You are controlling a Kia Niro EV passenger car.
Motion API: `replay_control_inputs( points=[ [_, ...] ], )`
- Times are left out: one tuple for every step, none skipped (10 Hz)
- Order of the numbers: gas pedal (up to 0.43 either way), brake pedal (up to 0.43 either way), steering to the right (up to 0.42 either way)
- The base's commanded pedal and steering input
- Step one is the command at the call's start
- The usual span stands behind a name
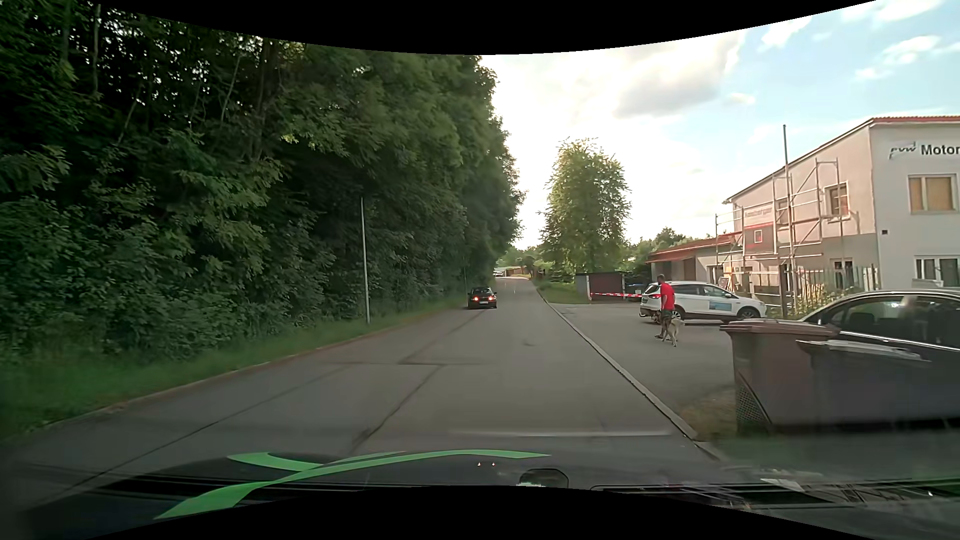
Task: Follow the waypoints while adhering to traffic rules and regulations
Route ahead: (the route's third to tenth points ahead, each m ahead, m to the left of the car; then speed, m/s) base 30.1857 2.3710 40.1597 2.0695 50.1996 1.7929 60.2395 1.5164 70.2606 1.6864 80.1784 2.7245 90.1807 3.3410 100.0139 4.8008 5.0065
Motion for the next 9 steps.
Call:
replay_control_inputs(
  points=[
    [0.067,0.0,0.016],
    [0.067,0.0,0.017],
    [0.059,0.0,0.017],
    [0.059,0.0,0.017],
    [0.059,0.0,0.017],
    [0.059,0.0,0.017],
    [0.059,0.0,0.016],
    [0.059,0.0,0.017],
    [0.059,0.0,0.018]
  ],
)
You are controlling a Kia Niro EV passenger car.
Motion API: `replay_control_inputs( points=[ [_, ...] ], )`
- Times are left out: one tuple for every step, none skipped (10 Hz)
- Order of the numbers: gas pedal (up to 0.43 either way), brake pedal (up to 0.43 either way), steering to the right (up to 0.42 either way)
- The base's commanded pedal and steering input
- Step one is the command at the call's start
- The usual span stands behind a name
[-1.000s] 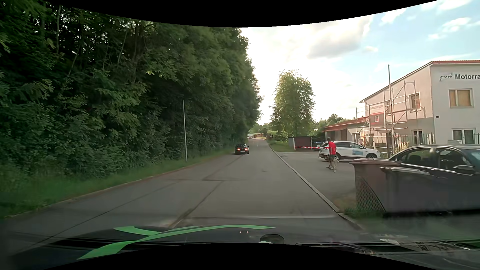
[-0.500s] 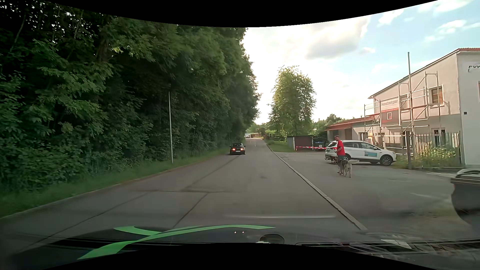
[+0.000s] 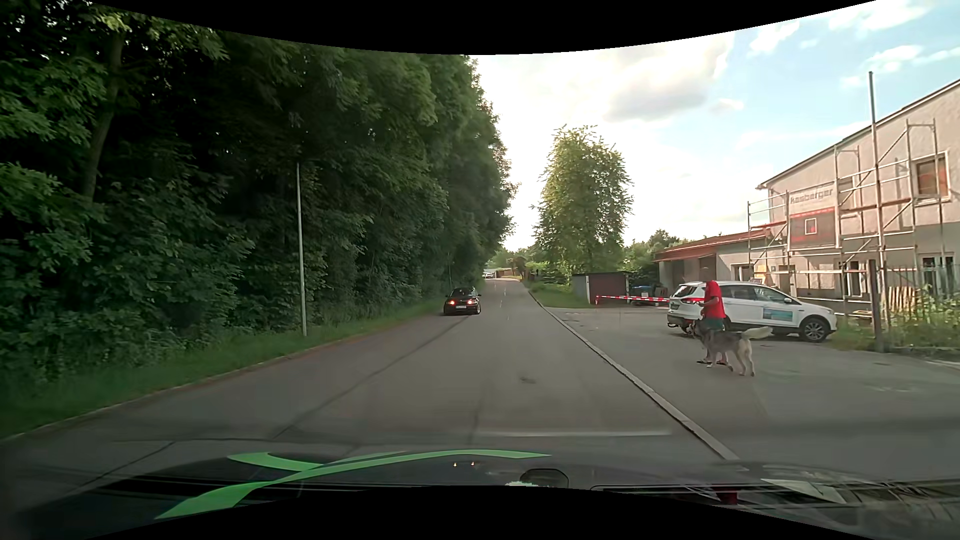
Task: Follow the waypoints while adhering to traffic rules and regulations
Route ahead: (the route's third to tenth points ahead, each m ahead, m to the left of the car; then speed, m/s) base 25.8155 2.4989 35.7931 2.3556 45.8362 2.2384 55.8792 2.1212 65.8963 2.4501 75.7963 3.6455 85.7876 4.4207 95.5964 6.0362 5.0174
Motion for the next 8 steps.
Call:
replay_control_inputs(
  points=[
    [0.059,0.0,0.018],
    [0.059,0.0,0.018],
    [0.087,0.0,0.018],
    [0.087,0.0,0.018],
    [0.118,0.0,0.018],
    [0.157,0.0,0.018],
    [0.157,0.0,0.017],
    [0.157,0.0,0.014]
  ],
)
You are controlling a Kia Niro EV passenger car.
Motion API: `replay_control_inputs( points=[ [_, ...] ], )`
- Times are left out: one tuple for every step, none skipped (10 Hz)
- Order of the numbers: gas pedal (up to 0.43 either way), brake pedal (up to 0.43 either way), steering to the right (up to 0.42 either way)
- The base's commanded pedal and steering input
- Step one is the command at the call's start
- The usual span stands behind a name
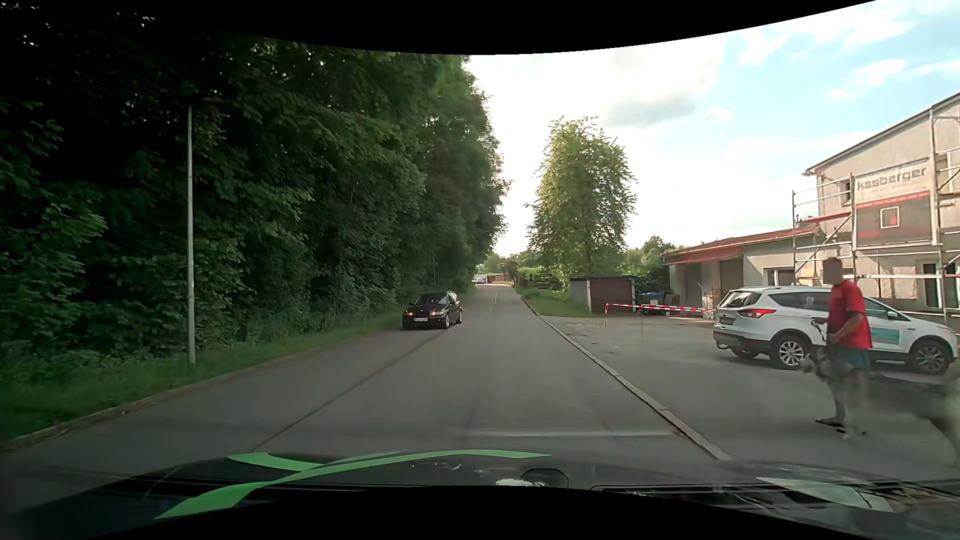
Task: Follow the waypoints while adhering to traffic rules and regulations
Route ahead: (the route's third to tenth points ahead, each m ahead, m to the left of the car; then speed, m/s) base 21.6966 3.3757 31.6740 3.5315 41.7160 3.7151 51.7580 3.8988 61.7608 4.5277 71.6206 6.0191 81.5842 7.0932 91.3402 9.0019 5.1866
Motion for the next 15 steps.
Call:
replay_control_inputs(
  points=[
    [0.15,0.0,0.008],
    [0.15,0.0,0.006],
    [0.138,0.0,0.006],
    [0.138,0.0,0.006],
    [0.138,0.0,0.006],
    [0.138,0.0,0.006],
    [0.138,0.0,0.005],
    [0.138,0.0,0.005],
    [0.138,0.0,0.005],
    [0.138,0.0,0.005],
    [0.138,0.0,0.004],
    [0.157,0.0,0.003],
    [0.157,0.0,0.0],
    [0.157,0.0,-0.003],
    [0.169,0.0,-0.003]
  ],
)
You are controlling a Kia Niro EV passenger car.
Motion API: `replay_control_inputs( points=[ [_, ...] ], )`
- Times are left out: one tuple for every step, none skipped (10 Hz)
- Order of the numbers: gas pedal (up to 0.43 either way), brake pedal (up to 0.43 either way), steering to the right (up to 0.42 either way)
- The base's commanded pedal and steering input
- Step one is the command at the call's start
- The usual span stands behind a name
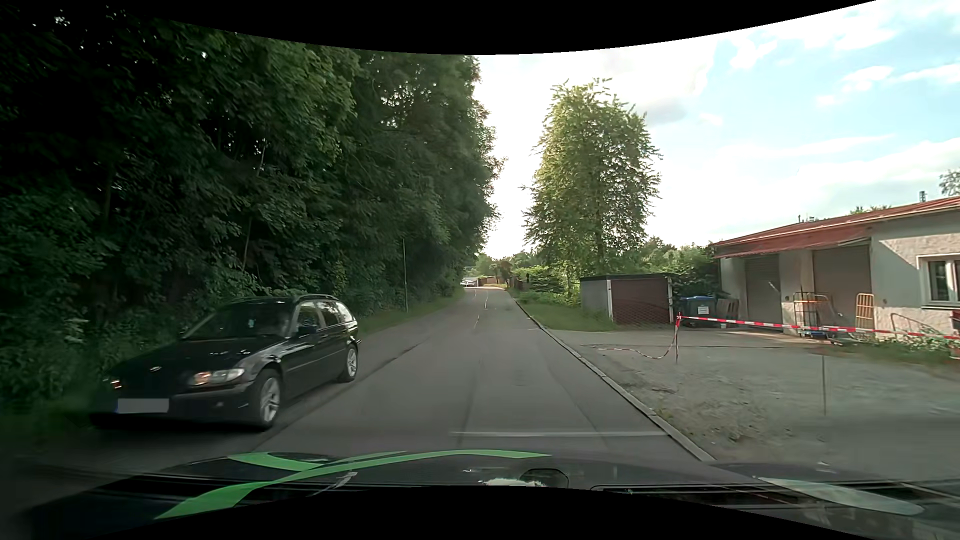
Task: Follow the waypoints while adhering to traffic rules and regulations
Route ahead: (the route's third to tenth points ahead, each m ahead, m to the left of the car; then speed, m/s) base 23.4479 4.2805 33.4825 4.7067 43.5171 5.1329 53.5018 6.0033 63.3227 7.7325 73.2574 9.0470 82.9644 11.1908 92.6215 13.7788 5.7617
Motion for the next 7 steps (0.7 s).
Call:
replay_control_inputs(
  points=[
    [0.177,0.0,-0.003],
    [0.177,0.0,-0.004],
    [0.177,0.0,-0.005],
    [0.189,0.0,-0.005],
    [0.189,0.0,-0.005],
    [0.189,0.0,-0.005],
    [0.189,0.0,-0.007]
  ],
)
